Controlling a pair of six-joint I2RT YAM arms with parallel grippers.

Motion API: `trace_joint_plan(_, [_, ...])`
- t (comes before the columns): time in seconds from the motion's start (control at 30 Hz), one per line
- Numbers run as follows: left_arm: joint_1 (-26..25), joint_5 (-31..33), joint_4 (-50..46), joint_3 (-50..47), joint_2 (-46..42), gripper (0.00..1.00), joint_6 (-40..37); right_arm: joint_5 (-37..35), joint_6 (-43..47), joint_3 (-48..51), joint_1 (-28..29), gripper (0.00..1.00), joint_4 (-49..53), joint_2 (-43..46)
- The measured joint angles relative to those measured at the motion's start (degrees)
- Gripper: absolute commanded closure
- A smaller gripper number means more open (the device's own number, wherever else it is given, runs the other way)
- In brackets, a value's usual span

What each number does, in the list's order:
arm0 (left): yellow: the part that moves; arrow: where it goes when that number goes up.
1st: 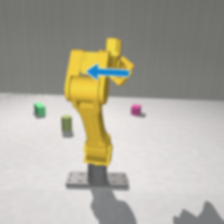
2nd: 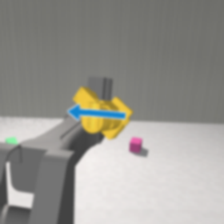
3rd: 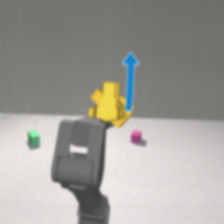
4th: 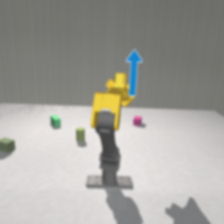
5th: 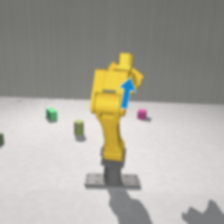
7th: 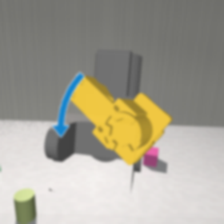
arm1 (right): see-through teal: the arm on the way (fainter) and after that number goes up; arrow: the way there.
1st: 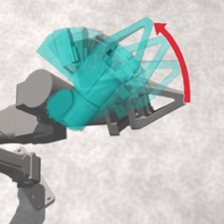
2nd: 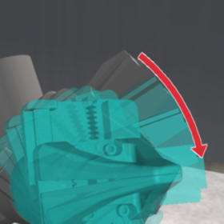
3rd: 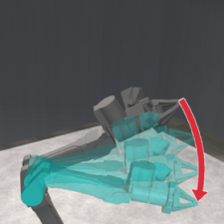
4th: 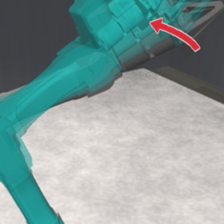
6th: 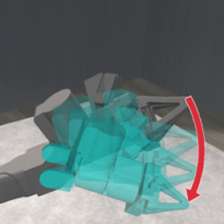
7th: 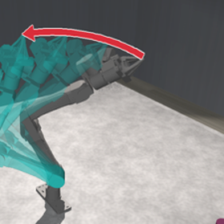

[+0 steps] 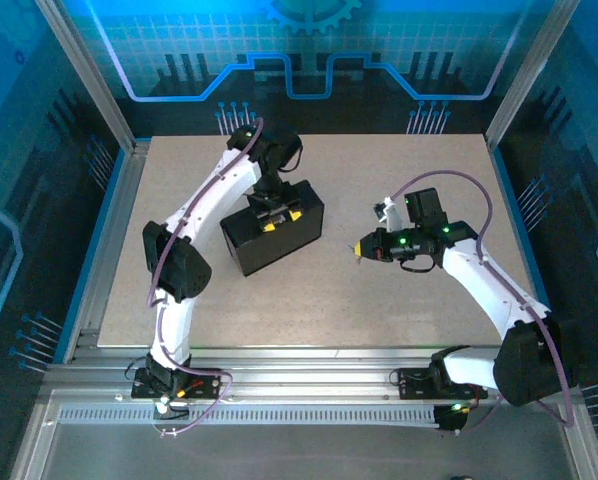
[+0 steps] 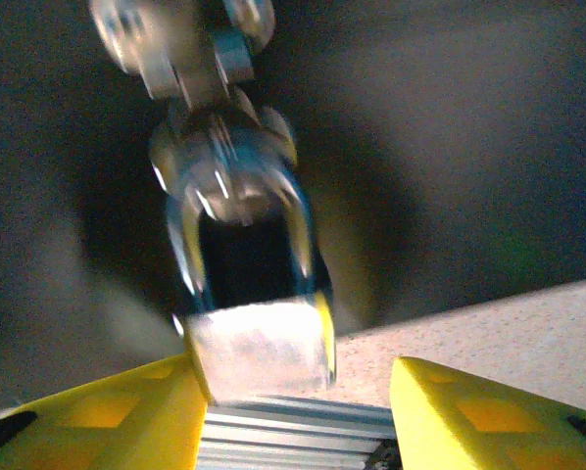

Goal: Unlock the padlock with the key

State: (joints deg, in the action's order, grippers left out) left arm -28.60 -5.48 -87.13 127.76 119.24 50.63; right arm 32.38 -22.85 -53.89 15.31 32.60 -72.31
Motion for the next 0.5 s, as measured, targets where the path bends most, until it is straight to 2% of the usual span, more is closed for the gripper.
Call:
trace_joint_plan(0.1, [0.0,-0.5,0.9,2.1,0.3,0.41,-1.1,-0.3,0.0,-0.8,1.4,1.00,0.0,0.0])
trace_joint_plan(0.33, [0.0,-1.7,2.6,4.2,0.3,0.40,-7.5,-0.8,-0.2,-4.8,5.2,1.00,0.1,-1.3])
trace_joint_plan(0.5, [0.4,1.2,3.7,4.0,-0.7,0.39,-13.6,-1.5,-0.5,-5.9,6.1,1.00,0.4,-2.0])
